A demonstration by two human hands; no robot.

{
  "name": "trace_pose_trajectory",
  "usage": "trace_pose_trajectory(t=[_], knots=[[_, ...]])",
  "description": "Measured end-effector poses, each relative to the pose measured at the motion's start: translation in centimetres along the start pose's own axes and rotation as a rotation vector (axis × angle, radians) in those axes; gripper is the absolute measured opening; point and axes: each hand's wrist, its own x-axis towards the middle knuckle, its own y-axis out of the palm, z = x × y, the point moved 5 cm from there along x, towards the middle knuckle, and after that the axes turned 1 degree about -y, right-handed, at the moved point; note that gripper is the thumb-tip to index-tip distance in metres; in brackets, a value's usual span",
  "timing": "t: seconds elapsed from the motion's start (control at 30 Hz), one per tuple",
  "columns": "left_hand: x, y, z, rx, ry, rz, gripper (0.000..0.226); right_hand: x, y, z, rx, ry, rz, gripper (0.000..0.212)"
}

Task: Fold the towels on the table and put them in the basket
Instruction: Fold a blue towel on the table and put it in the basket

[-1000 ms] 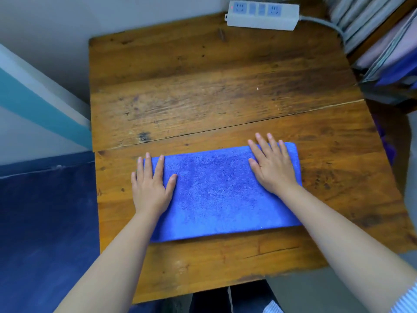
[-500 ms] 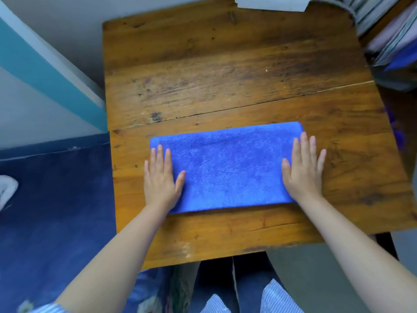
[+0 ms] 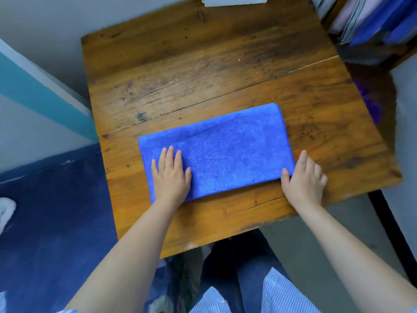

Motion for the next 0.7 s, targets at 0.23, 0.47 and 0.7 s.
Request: trace_pose_trajectory(t=[0.23,0.47,0.7], knots=[[5.3,-2.9,-10.0,0.039,0.281,0.015,0.043,-0.4,0.1,0.8,0.068,0.194,0.136,0.058],[10.1,-3.3,-18.4,0.082,0.356,0.173,0.045,1.2,-0.5,0.8,0.347,0.279,0.246,0.024],[13.7,-3.5,-22.1,0.053,0.306,0.311,0.07,3.5,-1.4,0.0,0.453,0.323,0.381,0.019]])
